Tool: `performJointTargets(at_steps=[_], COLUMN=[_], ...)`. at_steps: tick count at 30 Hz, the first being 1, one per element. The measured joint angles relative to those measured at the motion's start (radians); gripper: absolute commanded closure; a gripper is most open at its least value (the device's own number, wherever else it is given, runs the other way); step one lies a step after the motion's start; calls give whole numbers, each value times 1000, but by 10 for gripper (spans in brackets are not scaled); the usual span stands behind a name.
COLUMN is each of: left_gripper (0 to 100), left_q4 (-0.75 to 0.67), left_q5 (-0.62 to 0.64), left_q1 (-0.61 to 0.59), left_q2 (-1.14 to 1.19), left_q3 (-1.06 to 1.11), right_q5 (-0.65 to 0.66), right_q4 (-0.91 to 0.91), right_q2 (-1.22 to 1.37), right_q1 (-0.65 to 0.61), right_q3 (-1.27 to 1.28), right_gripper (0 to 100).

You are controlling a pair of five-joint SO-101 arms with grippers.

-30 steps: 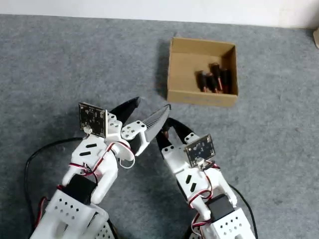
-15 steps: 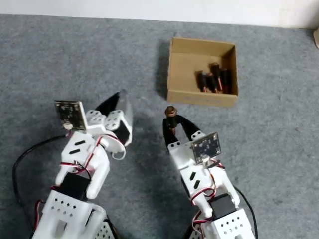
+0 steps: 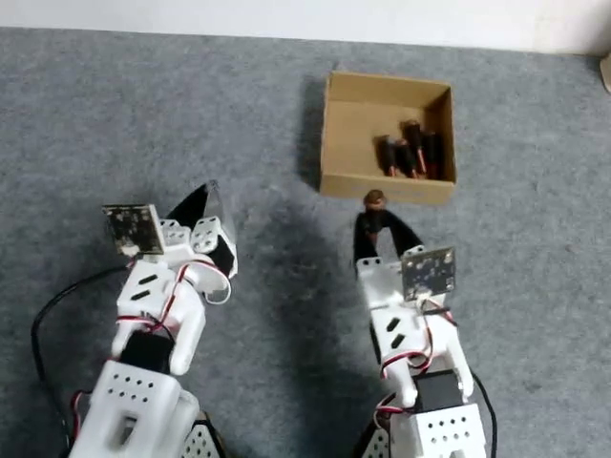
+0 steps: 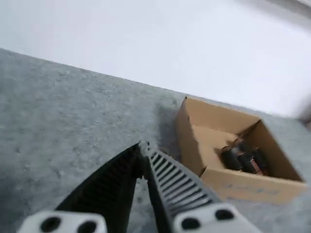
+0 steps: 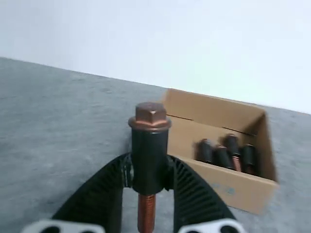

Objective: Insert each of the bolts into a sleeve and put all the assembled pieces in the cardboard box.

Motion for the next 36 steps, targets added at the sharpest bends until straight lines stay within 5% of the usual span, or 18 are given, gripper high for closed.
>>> performJointTargets(at_steps=[7, 13, 19, 27, 36], left_gripper=[993, 993, 993, 993, 993], left_q4=[-17, -17, -17, -17, -17], left_q5=[-26, -26, -29, -29, -29], left_q1=[-17, -74, -77, -77, -77], left_q2=[315, 491, 503, 503, 503], left_q3=[-114, -203, -209, -209, -209], right_q5=[0, 0, 0, -6, -6], right_q4=[155, 163, 236, 683, 1022], right_q2=[106, 615, 1318, 2243, 2955], right_q1=[20, 44, 48, 83, 104], right_q3=[-193, -608, -1185, -2093, -3069], right_gripper=[994, 993, 993, 993, 993])
